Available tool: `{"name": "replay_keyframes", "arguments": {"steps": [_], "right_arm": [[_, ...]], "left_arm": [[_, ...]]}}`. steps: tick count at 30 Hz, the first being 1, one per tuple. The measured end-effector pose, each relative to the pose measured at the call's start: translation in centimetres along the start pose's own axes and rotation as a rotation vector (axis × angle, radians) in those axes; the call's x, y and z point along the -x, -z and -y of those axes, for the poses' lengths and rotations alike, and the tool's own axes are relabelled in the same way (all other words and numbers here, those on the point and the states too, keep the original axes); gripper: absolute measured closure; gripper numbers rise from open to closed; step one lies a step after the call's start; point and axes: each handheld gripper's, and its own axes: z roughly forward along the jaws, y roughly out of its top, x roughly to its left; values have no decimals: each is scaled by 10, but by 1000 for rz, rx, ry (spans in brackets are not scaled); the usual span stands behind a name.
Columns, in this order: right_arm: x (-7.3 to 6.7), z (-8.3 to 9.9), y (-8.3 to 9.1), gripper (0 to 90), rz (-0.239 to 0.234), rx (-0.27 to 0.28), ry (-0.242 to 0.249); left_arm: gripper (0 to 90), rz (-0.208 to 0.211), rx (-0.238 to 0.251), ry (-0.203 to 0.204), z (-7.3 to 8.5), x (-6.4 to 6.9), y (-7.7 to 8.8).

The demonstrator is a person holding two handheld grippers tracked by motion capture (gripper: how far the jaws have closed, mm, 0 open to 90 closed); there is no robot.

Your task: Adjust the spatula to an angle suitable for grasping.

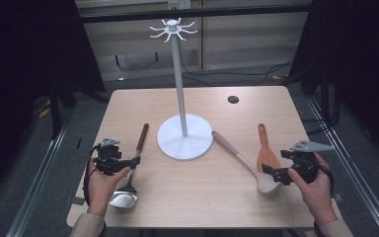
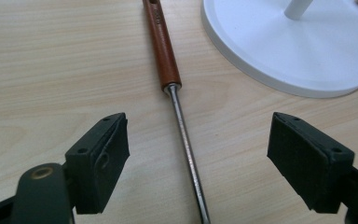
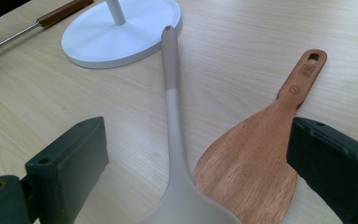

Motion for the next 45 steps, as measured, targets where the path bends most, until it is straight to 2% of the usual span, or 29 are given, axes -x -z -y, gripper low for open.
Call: {"name": "replay_keyframes", "arguments": {"steps": [3, 4, 5, 7, 8, 10, 11, 12, 13, 17, 20, 22, 23, 25, 26, 28, 33, 37, 43, 45], "right_arm": [[-1, 0, 3, 47, 1, 12, 1], [-1, 0, 4, 47, 3, 15, -2], [0, 1, 5, 47, 3, 18, -1], [1, 3, 7, 48, 3, 18, -7], [2, 4, 7, 48, 2, 14, -6], [5, 7, 9, 48, 6, 7, -9], [5, 7, 9, 48, 6, 7, -9], [7, 8, 9, 48, 6, 8, -12], [8, 9, 10, 48, 7, 12, -14], [9, 11, 11, 49, 6, 12, -22], [7, 9, 11, 48, 1, 16, -20], [6, 8, 12, 48, 0, 18, -18], [6, 7, 12, 48, -6, 20, -16], [6, 7, 12, 48, -6, 19, -14], [6, 8, 12, 48, -6, 17, -14], [6, 8, 11, 48, -8, 13, -11], [5, 8, 10, 48, -10, 3, -11], [4, 9, 10, 48, -8, -1, -11], [3, 8, 10, 49, -8, -6, -10], [3, 9, 9, 48, -14, -13, -9]], "left_arm": [[209, 3, -16, 1, -1, 0, -4], [209, -1, -10, 18, -2, 1, -6], [214, -9, -26, 3, -3, -1, -7], [217, -21, -18, 31, -4, -1, -9], [218, -24, -28, 29, -4, -2, -10], [228, -22, -19, 43, -4, -1, -12], [228, -24, -35, 23, -4, -2, -13], [233, -23, -32, 46, -4, -1, -14], [248, -26, -29, 49, -4, -1, -16], [288, -54, -48, 34, -3, -3, -19], [304, -64, -54, 47, -3, -4, -20], [338, -86, -68, 20, -5, -3, -20], [380, -93, -73, 28, -5, -4, -20], [391, -91, -79, 51, -4, -6, -23], [413, -91, -93, 43, -4, -7, -23], [453, -82, -105, 52, -4, -6, -25], [543, -75, -116, 41, -5, -3, -25], [618, -62, -147, 59, -3, -2, -27], [658, -50, -168, 71, -3, 0, -29], [667, -61, -177, 79, -3, 1, -30]]}}
